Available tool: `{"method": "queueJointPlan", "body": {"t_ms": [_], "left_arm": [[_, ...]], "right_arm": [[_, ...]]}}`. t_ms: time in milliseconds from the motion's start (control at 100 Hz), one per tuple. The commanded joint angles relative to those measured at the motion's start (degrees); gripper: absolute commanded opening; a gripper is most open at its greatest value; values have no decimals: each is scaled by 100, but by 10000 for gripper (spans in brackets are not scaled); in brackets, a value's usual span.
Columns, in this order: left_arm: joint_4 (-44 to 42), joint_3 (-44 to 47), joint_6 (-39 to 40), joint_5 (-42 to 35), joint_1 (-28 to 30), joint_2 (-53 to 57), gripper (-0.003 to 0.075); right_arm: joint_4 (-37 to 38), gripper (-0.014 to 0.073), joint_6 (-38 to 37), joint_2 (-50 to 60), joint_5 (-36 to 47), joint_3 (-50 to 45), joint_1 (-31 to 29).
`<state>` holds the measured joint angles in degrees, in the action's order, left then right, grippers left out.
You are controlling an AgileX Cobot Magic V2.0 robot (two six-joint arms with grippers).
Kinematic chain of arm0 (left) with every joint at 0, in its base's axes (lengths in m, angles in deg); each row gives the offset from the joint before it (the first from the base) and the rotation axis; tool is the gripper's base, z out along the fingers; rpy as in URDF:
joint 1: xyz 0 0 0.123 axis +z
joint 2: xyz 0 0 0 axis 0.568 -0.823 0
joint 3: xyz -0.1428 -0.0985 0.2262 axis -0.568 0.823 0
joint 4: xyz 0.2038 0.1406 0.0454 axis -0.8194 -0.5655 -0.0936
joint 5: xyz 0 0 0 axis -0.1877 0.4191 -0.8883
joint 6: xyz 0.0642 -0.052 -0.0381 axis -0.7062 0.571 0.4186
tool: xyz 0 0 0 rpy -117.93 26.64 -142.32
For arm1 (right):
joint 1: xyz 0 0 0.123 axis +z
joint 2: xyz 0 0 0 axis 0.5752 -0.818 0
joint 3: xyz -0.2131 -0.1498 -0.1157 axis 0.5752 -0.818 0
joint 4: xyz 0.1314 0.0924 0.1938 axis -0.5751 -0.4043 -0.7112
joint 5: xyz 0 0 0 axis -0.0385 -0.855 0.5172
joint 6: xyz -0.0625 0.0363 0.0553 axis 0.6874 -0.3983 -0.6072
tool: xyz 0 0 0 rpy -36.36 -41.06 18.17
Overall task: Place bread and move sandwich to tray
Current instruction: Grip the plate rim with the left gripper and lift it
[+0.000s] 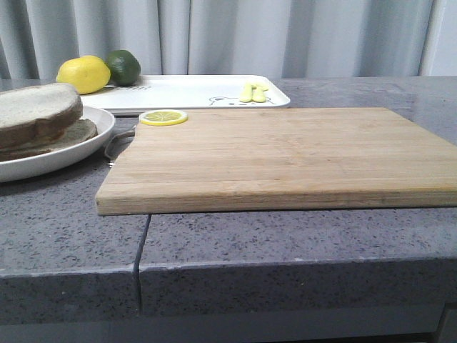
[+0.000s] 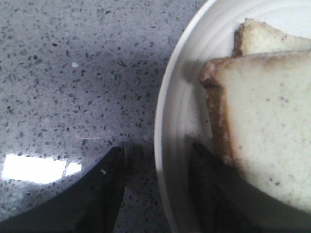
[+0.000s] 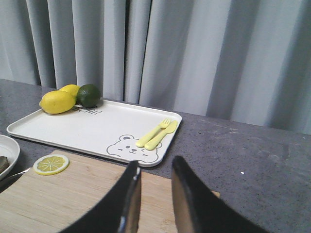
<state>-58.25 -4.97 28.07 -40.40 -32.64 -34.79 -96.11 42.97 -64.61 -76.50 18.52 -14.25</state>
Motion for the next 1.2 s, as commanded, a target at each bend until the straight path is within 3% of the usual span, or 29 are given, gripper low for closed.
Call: {"method": "queueJointPlan", "body": {"t_ms": [0,270,560,1190], "left_arm": [[35,-167,64,-191,0,93,283],[35,-167,64,-202,0,80,256],[35,-167,64,-202,0,80,-20],[154,-467,64,240,0,166,-20]], "right_arm": [[10,188,50,8,339,172,-23],[10,188,50,8,339,172,-23],[10,188,50,8,339,172,-23],[10,188,50,8,339,172,-23]]}}
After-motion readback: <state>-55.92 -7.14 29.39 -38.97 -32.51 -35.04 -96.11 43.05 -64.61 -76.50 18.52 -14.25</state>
